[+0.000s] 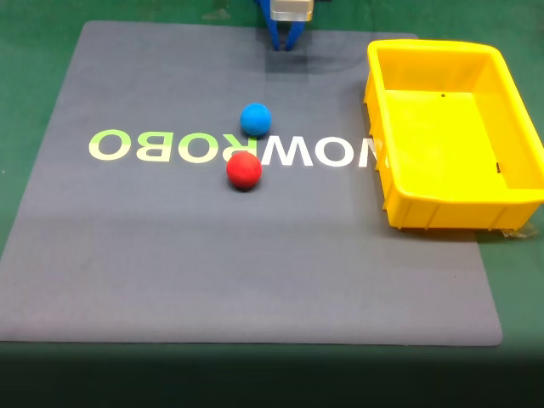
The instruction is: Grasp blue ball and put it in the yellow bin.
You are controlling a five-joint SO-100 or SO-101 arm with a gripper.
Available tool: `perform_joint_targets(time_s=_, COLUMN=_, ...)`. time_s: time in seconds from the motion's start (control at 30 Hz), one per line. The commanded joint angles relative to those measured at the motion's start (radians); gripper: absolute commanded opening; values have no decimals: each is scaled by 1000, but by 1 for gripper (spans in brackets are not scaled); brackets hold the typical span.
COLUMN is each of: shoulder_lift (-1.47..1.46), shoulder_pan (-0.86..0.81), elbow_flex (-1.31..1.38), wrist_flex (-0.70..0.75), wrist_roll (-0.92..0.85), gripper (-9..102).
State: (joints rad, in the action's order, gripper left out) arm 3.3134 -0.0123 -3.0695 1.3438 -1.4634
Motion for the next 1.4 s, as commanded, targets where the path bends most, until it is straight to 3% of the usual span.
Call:
perform_joint_targets(time_s=0.0, shoulder_lift=14, shoulder_pan=-5, elbow_flex=-32, wrist_flex=20, wrist_roll=-95, gripper=0)
perform_joint_targets(time_s=0.63, shoulder_lift=14, shoulder_pan=-3, elbow_flex=-32, wrist_flex=21, wrist_roll=-103, gripper=1)
perform_joint_targets(time_s=0.93, shoulder_lift=11, shoulder_pan=-69, elbow_flex=12, wrist_flex=2, wrist_roll=-213, gripper=23)
perform_joint_targets(time_s=1.13, shoulder_lift=-94, shoulder_pan=-118, elbow_flex=120, wrist_flex=-115, wrist_roll=-296, gripper=29)
perform_joint_targets(time_s=1.37, shoulder_lift=-414, shoulder_pan=-164, elbow_flex=314, wrist_flex=-284, wrist_roll=-339, gripper=29)
